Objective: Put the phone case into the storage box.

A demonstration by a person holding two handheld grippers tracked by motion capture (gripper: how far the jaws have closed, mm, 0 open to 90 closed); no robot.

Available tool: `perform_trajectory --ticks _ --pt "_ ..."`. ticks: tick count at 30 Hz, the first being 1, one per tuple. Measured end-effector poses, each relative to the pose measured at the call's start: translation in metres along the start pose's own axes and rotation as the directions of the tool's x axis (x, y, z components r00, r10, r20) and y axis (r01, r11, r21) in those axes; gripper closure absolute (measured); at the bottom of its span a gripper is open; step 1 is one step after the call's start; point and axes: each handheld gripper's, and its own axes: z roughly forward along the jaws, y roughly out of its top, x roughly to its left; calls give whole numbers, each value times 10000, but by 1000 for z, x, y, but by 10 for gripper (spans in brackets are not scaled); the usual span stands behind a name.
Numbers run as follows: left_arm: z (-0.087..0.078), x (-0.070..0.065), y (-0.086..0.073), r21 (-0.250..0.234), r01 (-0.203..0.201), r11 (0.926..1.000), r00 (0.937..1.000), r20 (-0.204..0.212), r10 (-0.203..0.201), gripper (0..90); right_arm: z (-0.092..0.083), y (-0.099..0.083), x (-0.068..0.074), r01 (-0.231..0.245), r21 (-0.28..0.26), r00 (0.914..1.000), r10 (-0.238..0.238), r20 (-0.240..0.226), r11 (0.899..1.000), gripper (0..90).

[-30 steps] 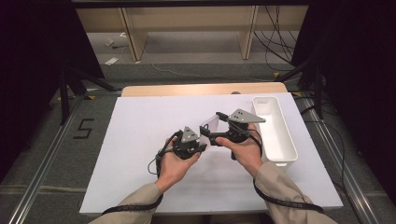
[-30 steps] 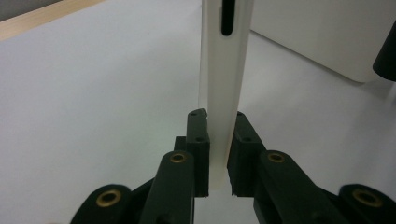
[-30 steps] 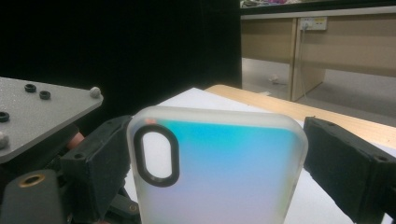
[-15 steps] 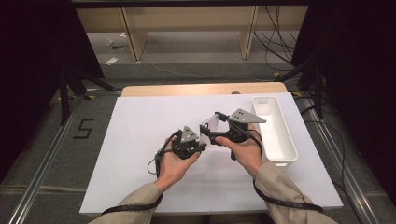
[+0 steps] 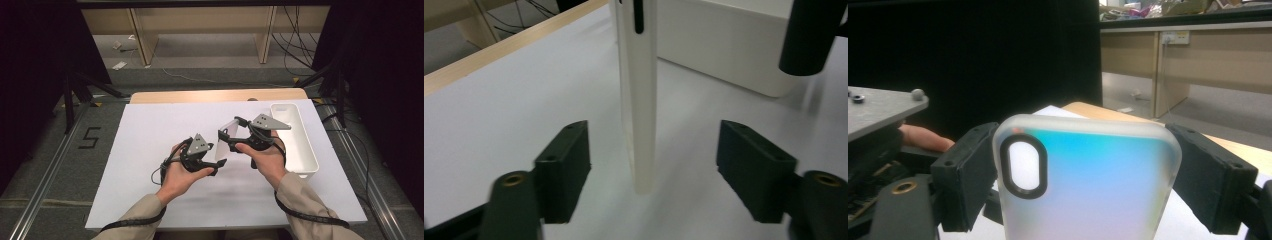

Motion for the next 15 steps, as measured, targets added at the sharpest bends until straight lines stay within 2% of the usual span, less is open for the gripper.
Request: perform_trajectory --ticks 3,5,8,15 --pt "-5 1 1 102 -87 9999 9999 143 85 157 -4 3 -3 -47 -110 10000 47 70 9999 182" --pt "-7 1 0 175 -246 9995 9993 276 242 142 -6 5 -5 -65 -184 9999 68 144 9998 182" --pt "-9 2 -2 472 -405 9981 9986 349 389 67 -9 7 -8 -89 -263 9997 95 233 9996 182" --pt "-16 4 -5 433 -609 9972 9970 505 587 16 -14 10 -13 -137 -389 9992 151 358 9991 183"
